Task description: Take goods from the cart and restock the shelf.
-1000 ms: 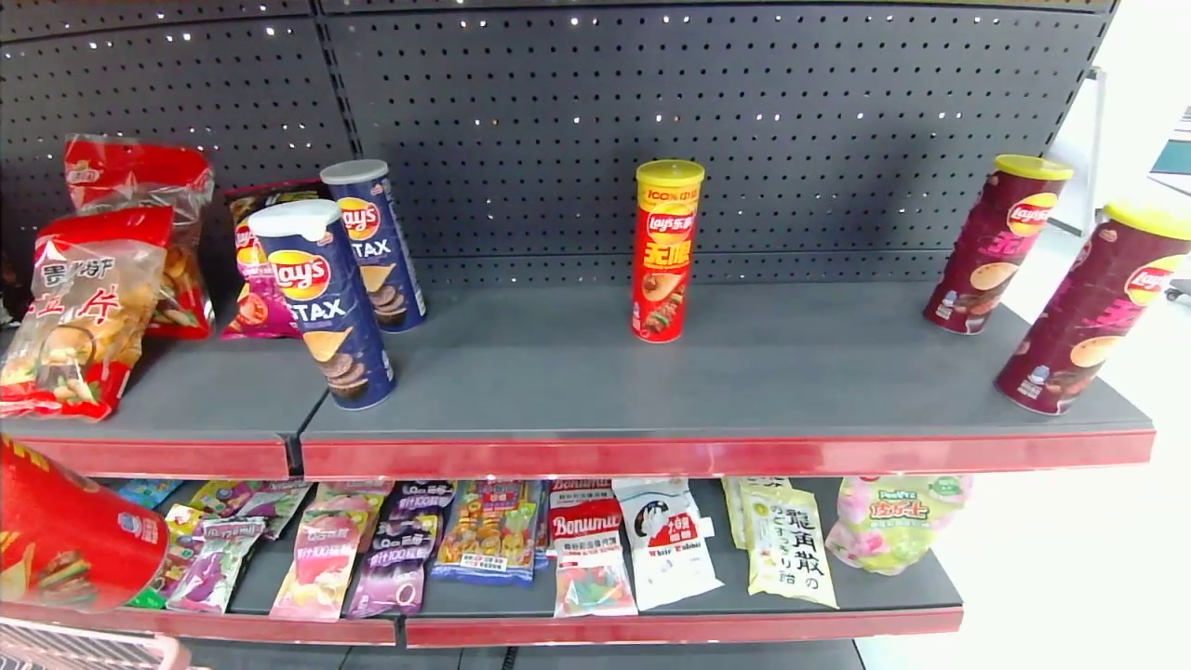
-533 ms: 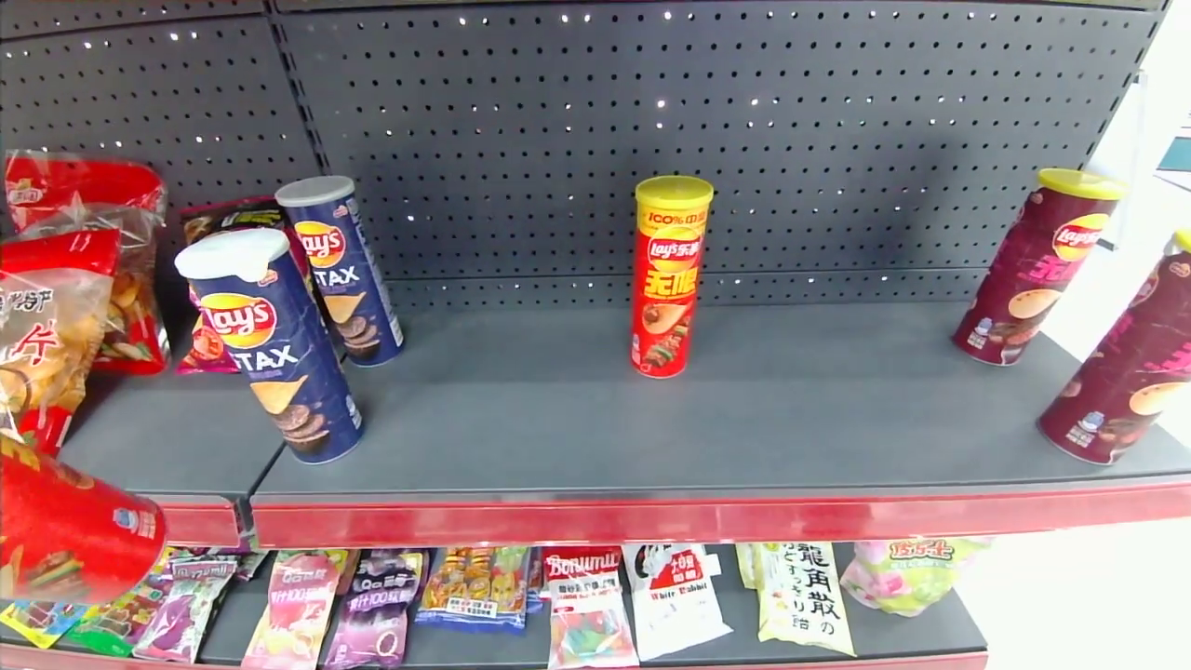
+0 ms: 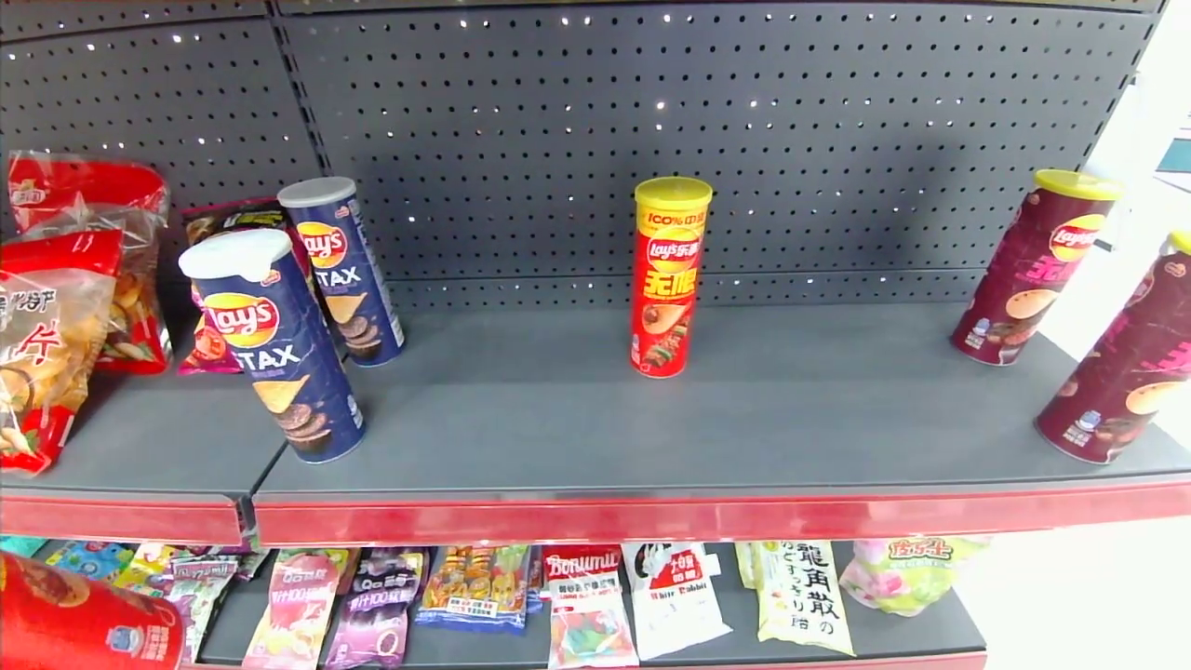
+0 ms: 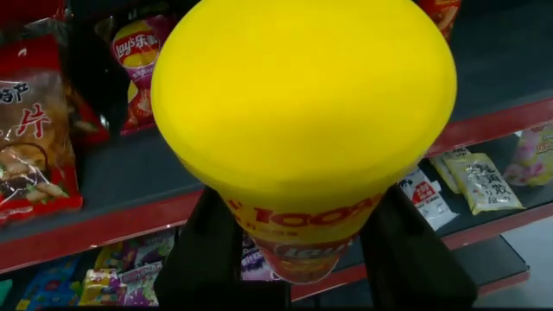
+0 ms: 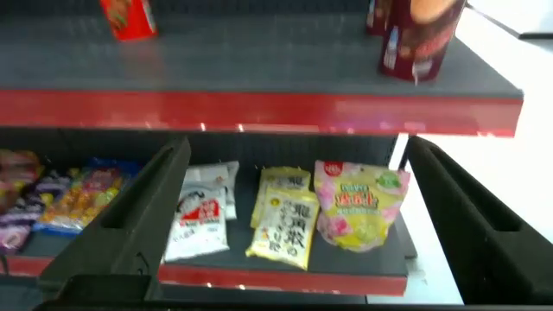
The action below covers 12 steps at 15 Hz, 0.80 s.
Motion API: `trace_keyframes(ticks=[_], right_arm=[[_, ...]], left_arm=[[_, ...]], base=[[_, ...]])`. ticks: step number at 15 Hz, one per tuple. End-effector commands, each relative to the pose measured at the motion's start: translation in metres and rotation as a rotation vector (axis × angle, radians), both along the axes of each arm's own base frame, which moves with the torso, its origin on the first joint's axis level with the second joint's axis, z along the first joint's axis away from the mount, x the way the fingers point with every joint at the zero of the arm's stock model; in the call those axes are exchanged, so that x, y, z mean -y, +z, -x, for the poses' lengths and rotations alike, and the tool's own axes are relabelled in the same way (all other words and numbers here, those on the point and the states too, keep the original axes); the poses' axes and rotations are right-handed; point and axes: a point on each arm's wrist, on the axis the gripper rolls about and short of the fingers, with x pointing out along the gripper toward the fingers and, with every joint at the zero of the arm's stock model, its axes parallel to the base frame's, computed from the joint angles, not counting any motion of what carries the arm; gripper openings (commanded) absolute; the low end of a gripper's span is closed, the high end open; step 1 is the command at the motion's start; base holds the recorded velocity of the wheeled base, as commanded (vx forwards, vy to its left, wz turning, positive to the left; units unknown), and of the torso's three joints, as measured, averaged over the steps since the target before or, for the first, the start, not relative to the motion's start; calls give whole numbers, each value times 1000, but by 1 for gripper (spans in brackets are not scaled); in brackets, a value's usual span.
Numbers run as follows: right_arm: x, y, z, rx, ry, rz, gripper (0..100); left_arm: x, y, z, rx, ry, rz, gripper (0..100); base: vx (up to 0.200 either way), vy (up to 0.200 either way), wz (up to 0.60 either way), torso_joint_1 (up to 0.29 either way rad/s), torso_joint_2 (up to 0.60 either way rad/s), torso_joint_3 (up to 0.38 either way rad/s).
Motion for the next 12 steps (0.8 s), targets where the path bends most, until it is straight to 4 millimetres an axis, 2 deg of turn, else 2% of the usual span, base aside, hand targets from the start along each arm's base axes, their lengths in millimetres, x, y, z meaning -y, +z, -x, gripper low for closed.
trace_keyframes(ticks=[1, 3, 5, 6, 8, 10, 12], right_arm=[[-3, 134, -58, -78, 107, -76, 100], [-11, 167, -100, -113, 186, 10, 100], [-30, 180, -144, -180, 303, 45, 100], [-44, 178, -158, -209, 395, 87, 100], [-56, 171, -182, -237, 474, 131, 100], [-71, 161, -217, -235, 734, 152, 100], [-76, 151, -250, -282, 767, 146, 100]], left_arm=[[0, -6, 0, -9, 0, -5, 0], [0, -5, -3, -22, 10, 1, 0], [0, -4, -7, -39, 5, 2, 0], [0, -3, -8, -44, 6, 3, 0], [0, -3, -7, -38, 7, 3, 0], [0, -1, -6, -21, 15, 2, 0], [0, 2, -6, -13, 16, 3, 0]], base=[[0, 0, 0, 0, 0, 0], [0, 0, 0, 0, 0, 0], [0, 0, 0, 0, 0, 0], [0, 0, 0, 0, 0, 0], [0, 0, 0, 0, 0, 0], [0, 0, 0, 0, 0, 0], [0, 0, 0, 0, 0, 0]])
